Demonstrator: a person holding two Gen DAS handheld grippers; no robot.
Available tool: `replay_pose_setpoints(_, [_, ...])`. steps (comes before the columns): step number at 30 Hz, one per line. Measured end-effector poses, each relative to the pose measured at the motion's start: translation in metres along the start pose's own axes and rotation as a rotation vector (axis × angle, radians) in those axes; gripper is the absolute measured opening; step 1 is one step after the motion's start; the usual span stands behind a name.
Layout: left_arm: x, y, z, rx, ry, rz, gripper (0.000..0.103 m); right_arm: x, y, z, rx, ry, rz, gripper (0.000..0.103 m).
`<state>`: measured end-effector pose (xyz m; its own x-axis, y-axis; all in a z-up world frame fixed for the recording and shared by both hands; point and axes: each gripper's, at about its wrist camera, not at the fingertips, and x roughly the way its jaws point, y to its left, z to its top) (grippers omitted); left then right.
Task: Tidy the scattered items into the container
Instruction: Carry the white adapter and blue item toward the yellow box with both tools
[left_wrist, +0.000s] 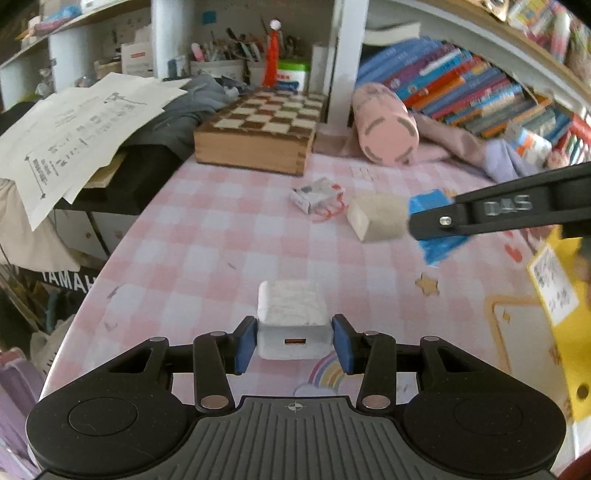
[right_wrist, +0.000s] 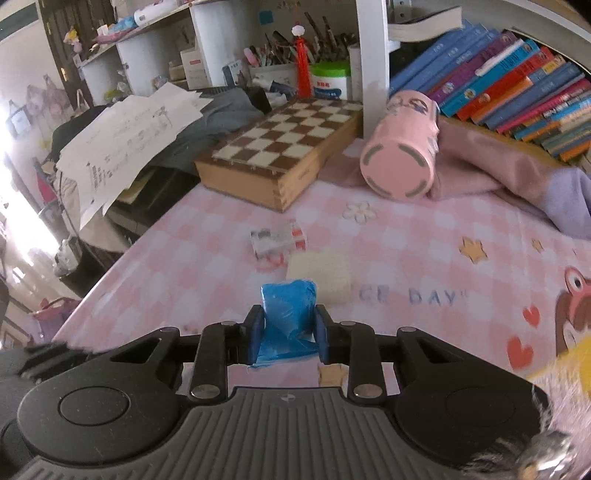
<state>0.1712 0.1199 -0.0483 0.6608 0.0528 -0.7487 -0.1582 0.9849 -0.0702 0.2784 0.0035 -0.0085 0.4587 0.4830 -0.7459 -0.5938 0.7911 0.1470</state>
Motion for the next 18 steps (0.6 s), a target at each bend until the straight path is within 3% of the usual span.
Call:
replay_pose_setpoints(14, [0.022, -0.006, 0.002, 0.073, 0.042, 0.043, 0.042, -0.025, 0.002, -0.033, 0.038, 0.024, -0.022, 0.026])
replay_pose_setpoints(18, [0.014, -0.002, 0.004, 0.048, 0.044, -0.011, 0.041, -0.032, 0.002, -0.036, 0.045, 0.014, -0.025, 0.026])
